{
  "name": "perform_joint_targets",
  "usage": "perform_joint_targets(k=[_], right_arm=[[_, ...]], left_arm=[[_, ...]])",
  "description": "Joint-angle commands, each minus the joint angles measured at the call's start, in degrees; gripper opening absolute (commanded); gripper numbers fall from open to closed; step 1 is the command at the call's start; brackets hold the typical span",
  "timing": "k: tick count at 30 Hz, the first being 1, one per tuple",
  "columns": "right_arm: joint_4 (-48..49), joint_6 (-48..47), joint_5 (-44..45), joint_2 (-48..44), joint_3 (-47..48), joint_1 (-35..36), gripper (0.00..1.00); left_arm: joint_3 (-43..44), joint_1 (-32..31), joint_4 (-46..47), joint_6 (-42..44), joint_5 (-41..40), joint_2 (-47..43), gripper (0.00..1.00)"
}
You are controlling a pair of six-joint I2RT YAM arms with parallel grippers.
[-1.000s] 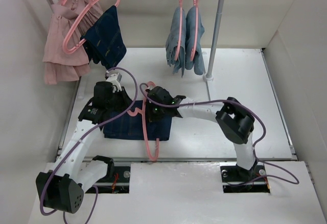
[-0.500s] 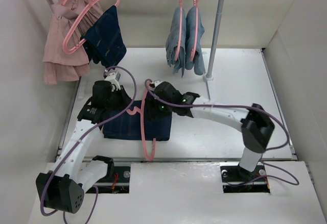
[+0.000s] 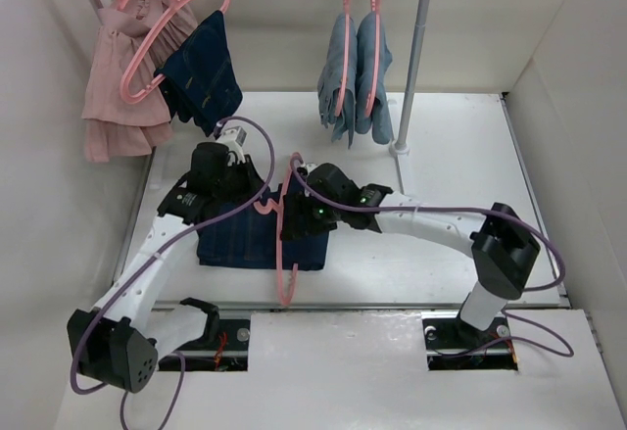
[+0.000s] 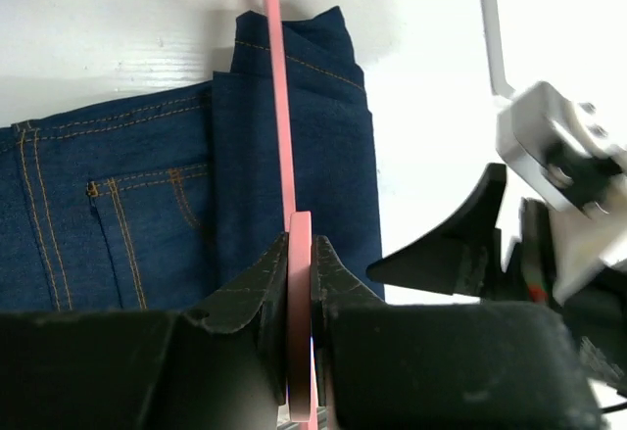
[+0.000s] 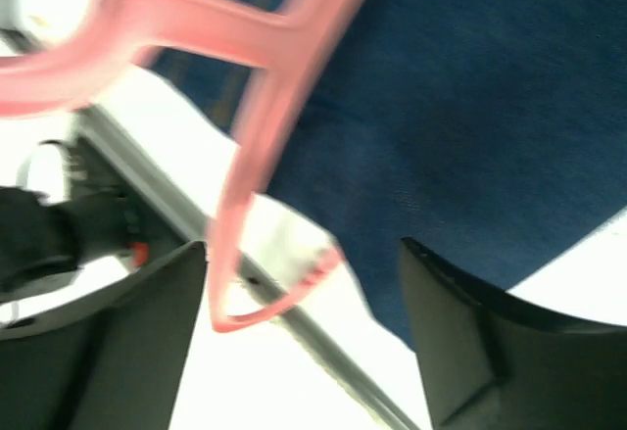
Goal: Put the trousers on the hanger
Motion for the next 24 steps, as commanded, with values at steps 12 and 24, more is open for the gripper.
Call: perform_joint_targets(k=[12, 24], right_arm=[[4.70, 4.92, -5.53, 9.62, 8.69, -0.12, 0.82], [11.54, 10.81, -13.35, 2.62, 0.29, -6.70, 0.00]], left_arm=[[4.20, -2.34, 1.02, -3.63, 0.02, 3.21, 0.00], [11.32, -3.40, -3.81, 11.74, 2.60, 1.20, 0.76]])
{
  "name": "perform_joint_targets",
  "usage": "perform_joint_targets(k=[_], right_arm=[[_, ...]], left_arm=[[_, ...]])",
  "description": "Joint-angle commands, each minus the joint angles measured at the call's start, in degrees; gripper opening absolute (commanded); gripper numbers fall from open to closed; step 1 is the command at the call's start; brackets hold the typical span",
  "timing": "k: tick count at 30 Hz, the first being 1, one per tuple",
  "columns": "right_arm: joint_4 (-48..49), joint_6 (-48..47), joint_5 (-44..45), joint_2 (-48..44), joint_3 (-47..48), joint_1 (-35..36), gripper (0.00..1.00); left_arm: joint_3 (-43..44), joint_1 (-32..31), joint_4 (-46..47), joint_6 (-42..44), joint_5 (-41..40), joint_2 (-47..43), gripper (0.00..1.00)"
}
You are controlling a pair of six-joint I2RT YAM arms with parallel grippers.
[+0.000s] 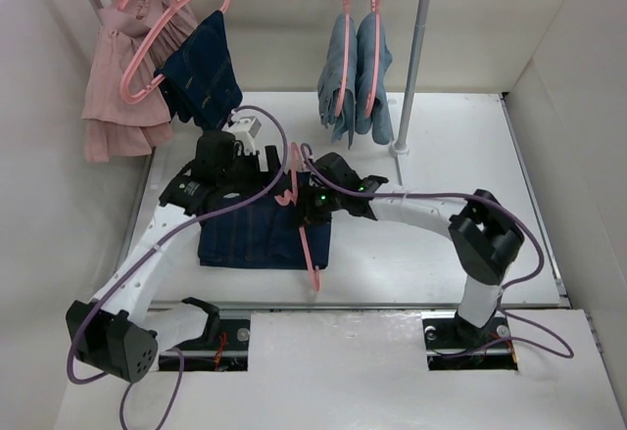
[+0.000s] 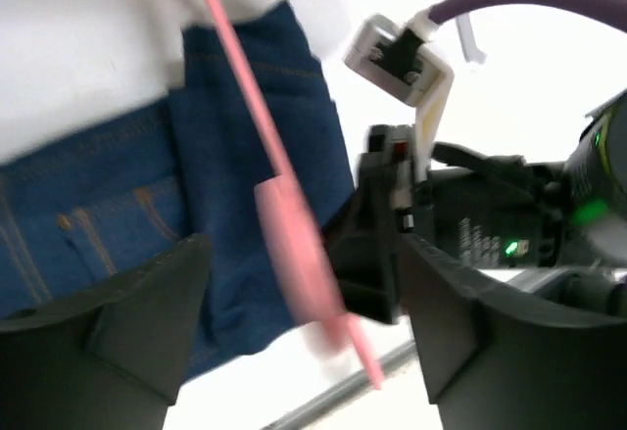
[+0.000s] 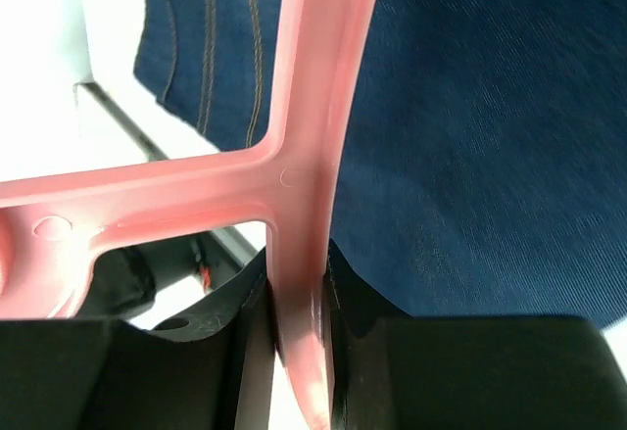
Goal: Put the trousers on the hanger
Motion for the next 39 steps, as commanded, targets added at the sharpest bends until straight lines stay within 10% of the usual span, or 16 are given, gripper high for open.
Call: perform_joint_targets(k=[1, 4, 10, 13, 30, 33, 34, 39], right_arm=[[6.07, 0.28, -4.99, -6.28, -3.10, -1.33, 0.00], [9.85, -1.74, -8.52, -7.08, -6.27, -3.00, 0.00], [17.49, -2.28, -14.41, -9.18, -12.07, -4.67, 0.00], [21.09, -1.75, -14.94, -10.67, -14.70, -5.20, 0.00], [25.41, -1.22, -16.70, -9.54, -15.86, -6.87, 0.00], [25.41, -1.22, -16.70, -9.54, -15.86, -6.87, 0.00], [25.41, -0.70, -16.70, -9.54, -15.86, -6.87, 0.00], [25.41, 2.46, -13.82, -13.40, -19.80, -7.92, 0.00]], left_arm=[[4.83, -0.36, -0.84, 8.58, -5.95, -4.95, 0.80], [4.31, 3.41, -0.31, 10.43, -13.11, -7.42, 0.84], [8.95, 2.45, -11.29, 16.67, 4.87, 14.05, 0.56], [7.30, 5.96, -7.45, 20.01, 16.92, 15.95, 0.56], [3.25, -0.89, -3.04, 26.52, 10.70, 33.70, 0.69], [3.25, -0.89, -1.90, 26.00, 12.71, 34.41, 0.38], [3.77, -0.89, -1.90, 25.99, 13.85, 33.89, 0.11], [8.51, 0.51, -8.65, 28.71, 18.16, 28.97, 0.00]])
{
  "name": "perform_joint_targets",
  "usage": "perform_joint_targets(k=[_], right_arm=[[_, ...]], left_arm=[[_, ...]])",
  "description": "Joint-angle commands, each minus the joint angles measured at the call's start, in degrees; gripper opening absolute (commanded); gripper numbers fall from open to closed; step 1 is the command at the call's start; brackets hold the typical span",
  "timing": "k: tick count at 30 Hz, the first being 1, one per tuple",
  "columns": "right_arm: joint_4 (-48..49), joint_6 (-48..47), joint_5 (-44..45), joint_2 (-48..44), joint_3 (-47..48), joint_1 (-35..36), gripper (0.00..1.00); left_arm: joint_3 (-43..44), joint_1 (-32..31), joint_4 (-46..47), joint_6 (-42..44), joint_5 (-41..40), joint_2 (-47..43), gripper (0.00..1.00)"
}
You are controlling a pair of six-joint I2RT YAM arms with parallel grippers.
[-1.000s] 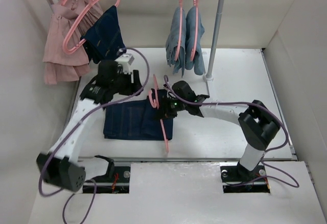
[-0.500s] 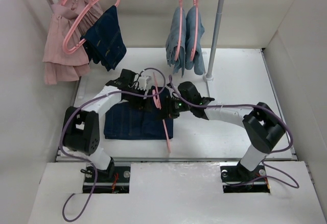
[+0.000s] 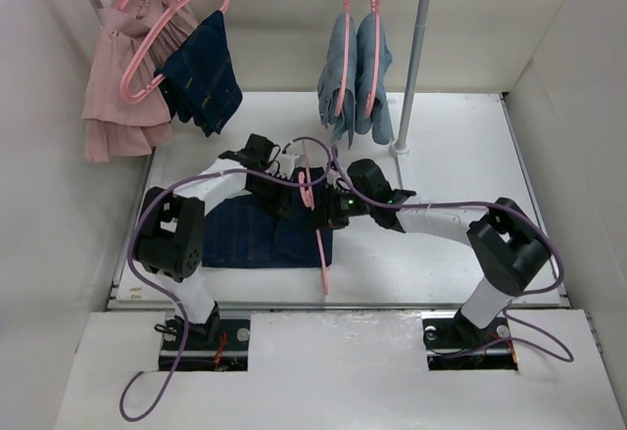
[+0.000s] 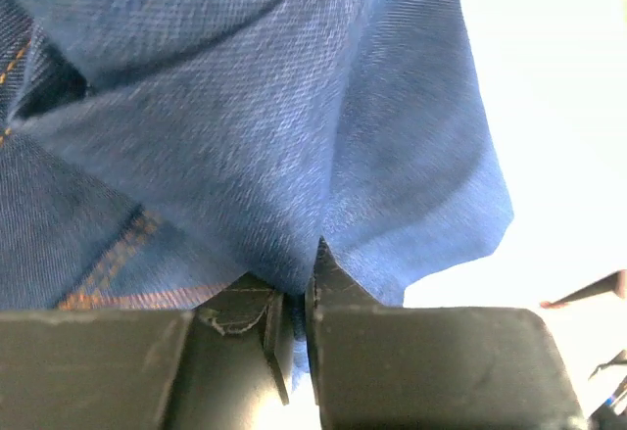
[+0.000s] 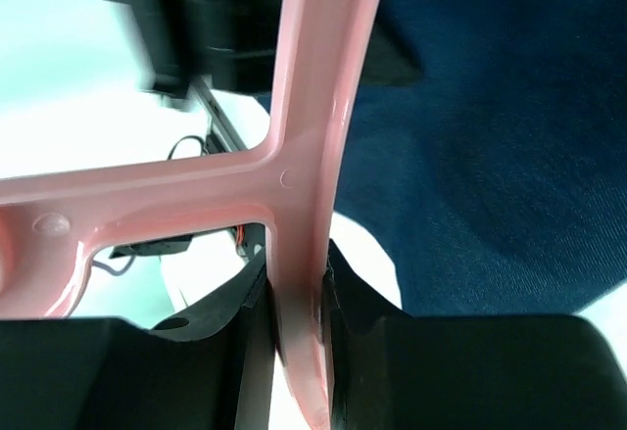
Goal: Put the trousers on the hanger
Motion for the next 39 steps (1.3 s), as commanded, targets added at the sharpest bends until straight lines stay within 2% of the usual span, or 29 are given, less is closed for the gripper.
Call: perform_joint_targets(k=[1, 4, 6, 10, 13, 14, 19, 23, 24, 27, 32, 34, 35, 36, 39], right_arm=[[5.37, 2.05, 2.00, -4.88, -3.54, -1.06, 0.00], [4.06, 5.39, 4.46, -6.72, -6.89, -2.72, 0.00], [4.05, 6.01, 5.08, -6.12, -9.53, -3.44, 0.00], [4.05, 6.62, 4.20, -2.52, -10.42, -3.44, 0.00], [4.05, 7.15, 2.98, 0.37, -8.49, -3.44, 0.00], [4.05, 7.16, 2.97, 1.26, -7.62, -3.44, 0.00], [4.05, 9.35, 3.84, 5.83, -2.60, -3.44, 0.00], [4.05, 9.88, 4.90, 7.51, -3.47, -4.05, 0.00], [4.05, 9.88, 5.60, 7.51, -4.26, -4.05, 0.00], [4.05, 11.46, 8.59, 3.84, -9.96, -6.50, 0.00], [4.05, 11.55, 11.93, -3.90, -17.18, -9.32, 0.00], [1.18, 9.63, 13.25, -8.11, -17.19, -9.32, 0.00], [-0.24, 8.92, 14.13, -9.44, -16.58, -8.72, 0.00], [-1.91, 8.22, 16.31, -10.76, -14.92, -7.49, 0.00], [-8.15, 6.28, 20.36, -16.03, -12.27, -5.81, 0.00]], left_arm=[[5.52, 1.32, -7.97, 5.56, 4.70, -6.57, 0.00], [8.16, 5.71, -16.22, 9.00, 6.19, -10.18, 0.00], [10.36, 7.56, -20.55, 14.70, 7.17, -12.46, 0.00], [12.64, 8.19, -30.05, 23.57, 9.35, -16.15, 0.00], [17.56, 8.88, -36.02, 28.33, 14.88, -18.09, 0.00], [19.05, 8.89, -36.65, 28.52, 17.25, -18.10, 0.00], [28.02, 10.12, -36.66, 26.59, 18.06, -19.41, 0.00], [27.34, 12.05, -36.66, 27.28, 10.35, -19.94, 0.00], [26.55, 14.49, -36.66, 27.90, 9.29, -19.94, 0.00], [23.82, 18.80, -36.66, 30.45, 5.77, -19.94, 0.00], [20.57, 19.35, -36.66, 31.69, 0.07, -19.94, 0.00], [15.14, 16.73, -35.27, 31.69, -6.07, -18.63, 0.00], [12.42, 15.93, -33.60, 29.08, -13.24, -18.62, 0.00], [7.26, 15.92, -30.19, 29.05, -15.31, -18.01, 0.00], [-0.15, 17.06, -23.24, 27.65, -19.71, -18.01, 0.00]])
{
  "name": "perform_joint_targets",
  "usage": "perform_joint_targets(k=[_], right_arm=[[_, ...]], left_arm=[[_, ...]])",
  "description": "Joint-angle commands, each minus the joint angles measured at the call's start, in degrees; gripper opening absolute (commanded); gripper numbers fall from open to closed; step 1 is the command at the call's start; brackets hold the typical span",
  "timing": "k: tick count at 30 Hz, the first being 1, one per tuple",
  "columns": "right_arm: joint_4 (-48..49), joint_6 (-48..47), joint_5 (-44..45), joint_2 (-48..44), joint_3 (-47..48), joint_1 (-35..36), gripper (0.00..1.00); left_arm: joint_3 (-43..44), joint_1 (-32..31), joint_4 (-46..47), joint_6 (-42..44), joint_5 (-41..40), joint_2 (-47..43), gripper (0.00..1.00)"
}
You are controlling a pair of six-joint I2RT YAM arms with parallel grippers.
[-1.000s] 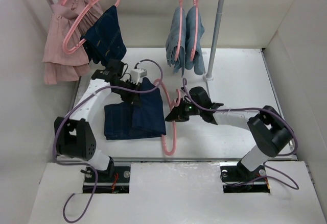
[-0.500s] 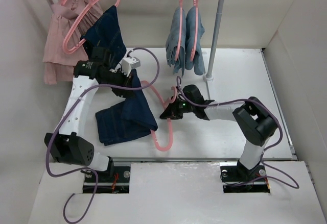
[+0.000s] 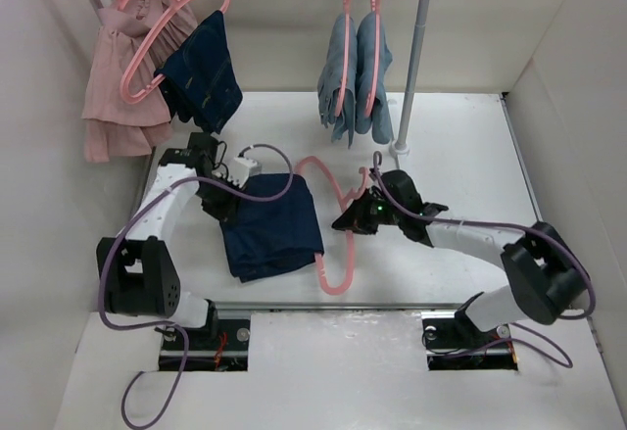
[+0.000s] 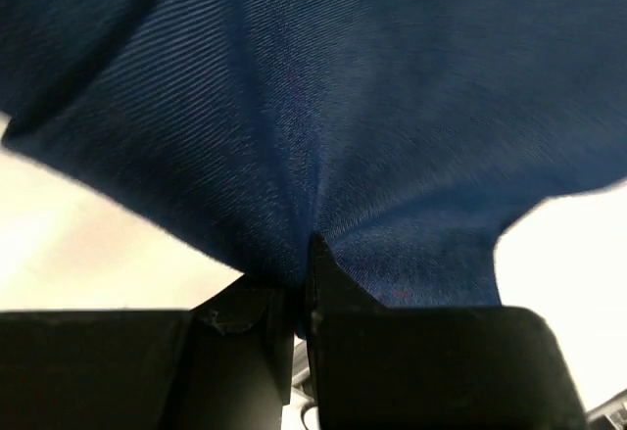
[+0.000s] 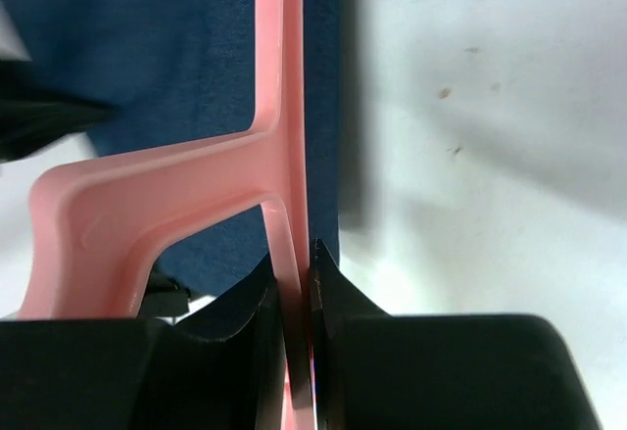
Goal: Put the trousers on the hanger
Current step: Place the trousers on the hanger, then place the hanger at the clothesline.
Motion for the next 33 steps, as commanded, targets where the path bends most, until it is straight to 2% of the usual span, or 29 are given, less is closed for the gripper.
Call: perform_joint_targets(k=[1, 4, 5, 6, 7, 8, 11, 13, 16, 17, 19, 22, 23, 24, 27, 28, 29, 33], right_arm=[[-9.53, -3.29, 10.20, -6.61, 4.01, 1.53, 0.00], [-12.44, -4.08, 12.50, -10.23, 6.03, 2.76, 0.00], [-14.28, -5.04, 13.81, -11.72, 7.53, 3.73, 0.00], [-15.34, -5.57, 13.82, -12.26, 7.54, 3.74, 0.00], [-16.40, -5.58, 14.87, -12.26, 8.50, 4.87, 0.00], [-17.37, -6.36, 14.88, -12.79, 10.51, 5.66, 0.00], [-20.44, -6.37, 17.07, -12.79, 15.25, 9.17, 0.00], [-24.04, -6.98, 18.56, -12.18, 18.60, 10.76, 0.00], [-28.43, -7.51, 20.67, -10.51, 25.37, 12.26, 0.00], [-28.45, -7.51, 20.68, -9.90, 26.69, 12.78, 0.00], [-28.45, -7.51, 20.68, -9.28, 30.38, 13.40, 0.00], [-29.15, -7.51, 20.68, -6.91, 36.60, 14.55, 0.00], [-29.67, -7.51, 20.68, -5.08, 38.37, 14.55, 0.00], [-29.68, -8.12, 20.68, -4.01, 40.13, 15.33, 0.00], [-31.70, -8.13, 22.08, -0.06, 46.99, 16.39, 0.00], [-32.40, -8.13, 22.87, 0.74, 49.53, 16.39, 0.00], [-32.40, -8.13, 23.40, 2.05, 50.51, 16.91, 0.00], [-30.91, -5.24, 27.08, 4.77, 54.37, 17.53, 0.00]], left_arm=[[-6.40, 1.44, 7.38, -0.49, -13.75, -0.94, 0.00], [-11.66, -0.32, 12.90, -2.06, -16.31, -0.94, 0.00], [-13.86, -1.45, 16.07, -3.46, -17.45, -0.24, 0.05], [-13.89, -2.16, 16.10, -3.47, -17.46, -0.24, 0.05], [-15.10, -2.86, 18.10, -4.00, -18.33, 0.46, 0.20], [-15.12, -3.48, 18.64, -4.61, -18.34, 0.47, 0.47], [-14.59, -4.10, 18.65, -4.10, -15.98, 0.21, 0.63], [-12.84, -0.25, 19.26, -1.29, -12.91, -3.91, 0.65], [-7.40, 5.11, 20.14, 1.61, -2.82, -10.14, 0.65], [-5.03, 5.13, 18.31, 4.15, 4.61, -10.95, 0.65], [3.22, 3.91, 10.15, 6.71, 13.26, -10.96, 0.66], [10.80, -2.50, 2.58, 5.32, 28.12, -10.96, 0.80], [11.51, -5.56, 1.78, 4.01, 31.37, -10.96, 0.88], [11.51, -7.16, 1.77, 2.26, 36.71, -10.96, 1.00], [8.54, -12.09, 7.46, -7.48, 39.75, -15.34, 1.00], [6.26, -13.23, 14.01, -11.17, 38.45, -16.74, 1.00], [5.28, -14.37, 17.12, -17.21, 37.22, -19.63, 1.00], [2.46, -19.91, 30.05, -30.23, 30.19, -24.57, 1.00]])
